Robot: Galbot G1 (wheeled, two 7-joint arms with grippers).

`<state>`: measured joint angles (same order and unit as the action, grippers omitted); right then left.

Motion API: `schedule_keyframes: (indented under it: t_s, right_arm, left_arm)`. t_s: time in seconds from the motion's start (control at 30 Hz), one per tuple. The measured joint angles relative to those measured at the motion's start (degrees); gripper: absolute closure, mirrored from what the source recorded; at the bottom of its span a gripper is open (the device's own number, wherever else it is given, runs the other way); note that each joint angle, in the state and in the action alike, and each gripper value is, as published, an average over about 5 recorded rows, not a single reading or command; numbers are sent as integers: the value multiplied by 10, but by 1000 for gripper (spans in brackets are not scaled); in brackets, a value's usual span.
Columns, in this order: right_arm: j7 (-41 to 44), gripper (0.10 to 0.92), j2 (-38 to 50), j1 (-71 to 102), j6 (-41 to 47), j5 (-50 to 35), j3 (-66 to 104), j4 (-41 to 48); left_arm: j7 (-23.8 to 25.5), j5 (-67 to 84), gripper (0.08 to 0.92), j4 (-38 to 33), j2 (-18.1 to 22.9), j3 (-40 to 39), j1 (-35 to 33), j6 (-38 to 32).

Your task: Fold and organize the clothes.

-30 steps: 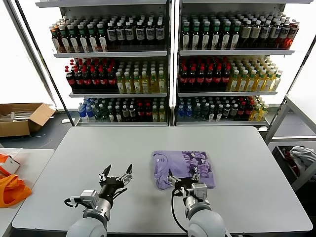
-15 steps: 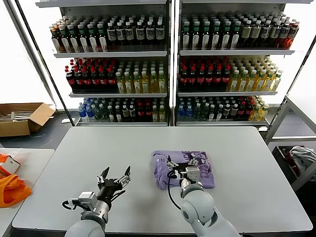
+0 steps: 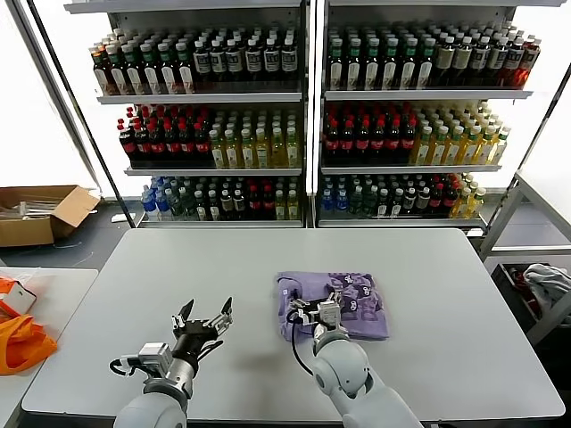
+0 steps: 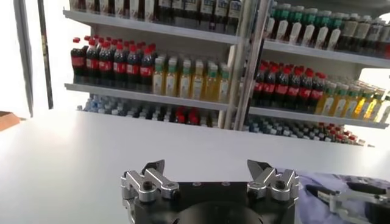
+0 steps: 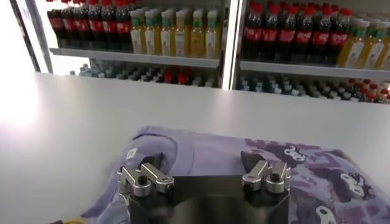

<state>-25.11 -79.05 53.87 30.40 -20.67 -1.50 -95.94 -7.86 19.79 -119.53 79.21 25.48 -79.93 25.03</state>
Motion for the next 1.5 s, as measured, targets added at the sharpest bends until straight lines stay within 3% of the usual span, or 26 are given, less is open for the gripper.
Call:
schedule_keyframes:
  t_s: [0.33,0.8,1.5]
  right_arm:
    - [-4,203,-14,5,0,-8,2,10]
    - [-7,203,6,18,4,-14,43,-76]
    - [27,203,124,189,4,-1,293,-201]
  left_arm:
    - [3,3,177,4,-5,4,1,2]
    - [3,0,177,-4,3,-1,-1,-1]
    - [24,-51,177,-13,13,5,0,-71]
